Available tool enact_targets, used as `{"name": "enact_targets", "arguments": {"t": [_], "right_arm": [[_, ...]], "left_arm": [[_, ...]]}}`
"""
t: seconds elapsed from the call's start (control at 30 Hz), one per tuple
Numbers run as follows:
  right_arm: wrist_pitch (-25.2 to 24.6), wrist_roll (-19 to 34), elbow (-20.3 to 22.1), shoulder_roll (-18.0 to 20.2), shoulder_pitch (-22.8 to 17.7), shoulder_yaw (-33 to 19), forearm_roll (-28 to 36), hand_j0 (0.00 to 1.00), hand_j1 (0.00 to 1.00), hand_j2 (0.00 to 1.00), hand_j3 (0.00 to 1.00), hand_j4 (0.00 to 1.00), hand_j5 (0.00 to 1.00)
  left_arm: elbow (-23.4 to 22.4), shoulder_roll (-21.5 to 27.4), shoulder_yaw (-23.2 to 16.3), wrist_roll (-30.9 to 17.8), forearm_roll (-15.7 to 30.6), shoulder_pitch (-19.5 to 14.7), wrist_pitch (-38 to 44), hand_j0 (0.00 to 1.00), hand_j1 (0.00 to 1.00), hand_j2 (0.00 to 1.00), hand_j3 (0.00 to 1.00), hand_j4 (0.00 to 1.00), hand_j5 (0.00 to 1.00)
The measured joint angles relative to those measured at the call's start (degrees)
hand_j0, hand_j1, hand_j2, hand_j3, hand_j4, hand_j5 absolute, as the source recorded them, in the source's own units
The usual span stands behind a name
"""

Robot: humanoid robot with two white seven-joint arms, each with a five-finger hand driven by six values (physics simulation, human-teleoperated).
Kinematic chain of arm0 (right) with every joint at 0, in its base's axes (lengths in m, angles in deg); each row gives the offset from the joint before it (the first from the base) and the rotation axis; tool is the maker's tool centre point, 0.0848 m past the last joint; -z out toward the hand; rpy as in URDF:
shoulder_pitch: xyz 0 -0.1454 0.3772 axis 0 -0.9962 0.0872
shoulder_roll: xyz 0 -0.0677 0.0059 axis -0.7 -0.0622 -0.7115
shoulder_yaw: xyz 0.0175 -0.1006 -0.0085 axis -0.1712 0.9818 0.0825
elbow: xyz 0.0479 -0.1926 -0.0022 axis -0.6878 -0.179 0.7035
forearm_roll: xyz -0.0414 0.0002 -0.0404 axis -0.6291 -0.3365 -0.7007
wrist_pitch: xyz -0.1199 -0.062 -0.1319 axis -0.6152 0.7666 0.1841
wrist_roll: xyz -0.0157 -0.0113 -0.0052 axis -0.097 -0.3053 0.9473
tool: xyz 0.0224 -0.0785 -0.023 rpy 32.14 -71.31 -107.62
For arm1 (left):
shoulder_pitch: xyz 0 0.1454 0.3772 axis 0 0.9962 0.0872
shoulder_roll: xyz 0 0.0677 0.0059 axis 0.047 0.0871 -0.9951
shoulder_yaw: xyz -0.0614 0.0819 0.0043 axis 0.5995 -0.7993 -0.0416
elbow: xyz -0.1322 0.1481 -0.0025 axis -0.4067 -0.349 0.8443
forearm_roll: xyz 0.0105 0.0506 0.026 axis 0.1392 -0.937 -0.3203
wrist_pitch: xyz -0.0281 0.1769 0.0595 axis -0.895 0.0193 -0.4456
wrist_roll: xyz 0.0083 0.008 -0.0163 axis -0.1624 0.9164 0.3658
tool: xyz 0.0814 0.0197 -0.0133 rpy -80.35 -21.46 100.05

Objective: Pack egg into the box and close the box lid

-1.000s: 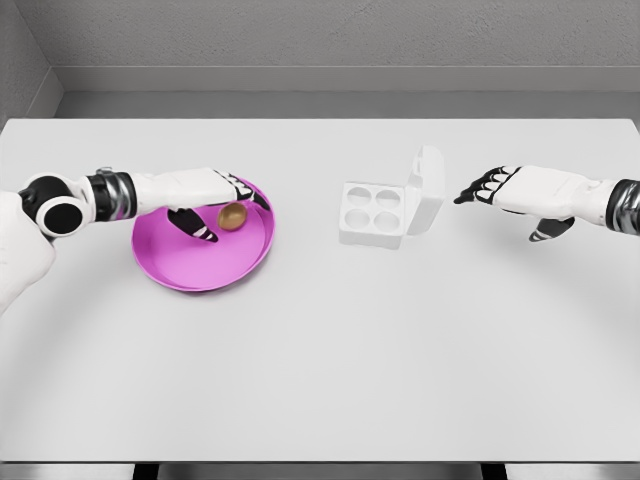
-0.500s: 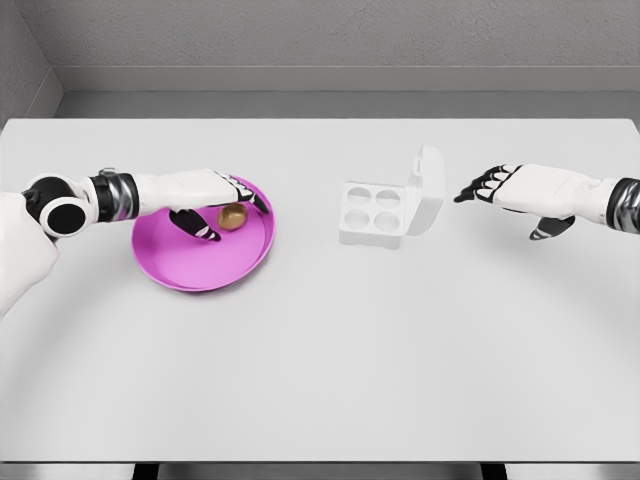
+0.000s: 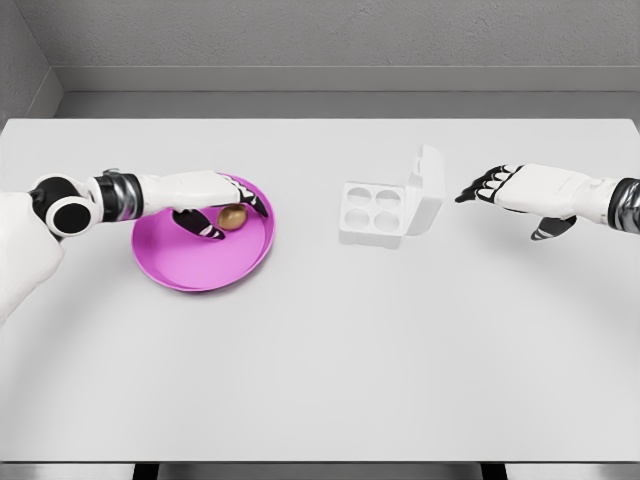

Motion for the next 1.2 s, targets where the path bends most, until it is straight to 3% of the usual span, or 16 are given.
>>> {"name": "enact_targets", "arguments": {"t": [0.3,0.47,0.67,1.2], "right_arm": [[0.0,0.0,0.0,0.2,0.0,-0.1,0.0,1.0,1.0,1.0,1.0,1.0,1.0],[0.0,0.0,0.0,0.3,0.0,-0.1,0.1,1.0,1.0,1.0,1.0,1.0,1.0],[0.0,0.0,0.1,0.3,0.1,-0.1,0.2,1.0,1.0,1.0,1.0,1.0,1.0],[0.0,0.0,0.6,0.3,0.1,-0.1,0.3,1.0,1.0,1.0,1.0,1.0,1.0]], "left_arm": [[0.0,-0.1,0.0,0.0,0.0,0.0,0.1,0.73,0.73,0.73,0.73,0.73,0.73],[0.0,0.1,0.0,0.0,-0.1,0.0,0.0,0.57,0.57,0.57,0.57,0.57,0.57],[0.2,0.5,0.0,0.0,-0.2,-0.1,0.0,0.49,0.49,0.49,0.49,0.49,0.49],[2.8,0.4,0.2,0.2,0.5,-1.7,-0.1,0.4,0.4,0.4,0.4,0.4,0.4]]}}
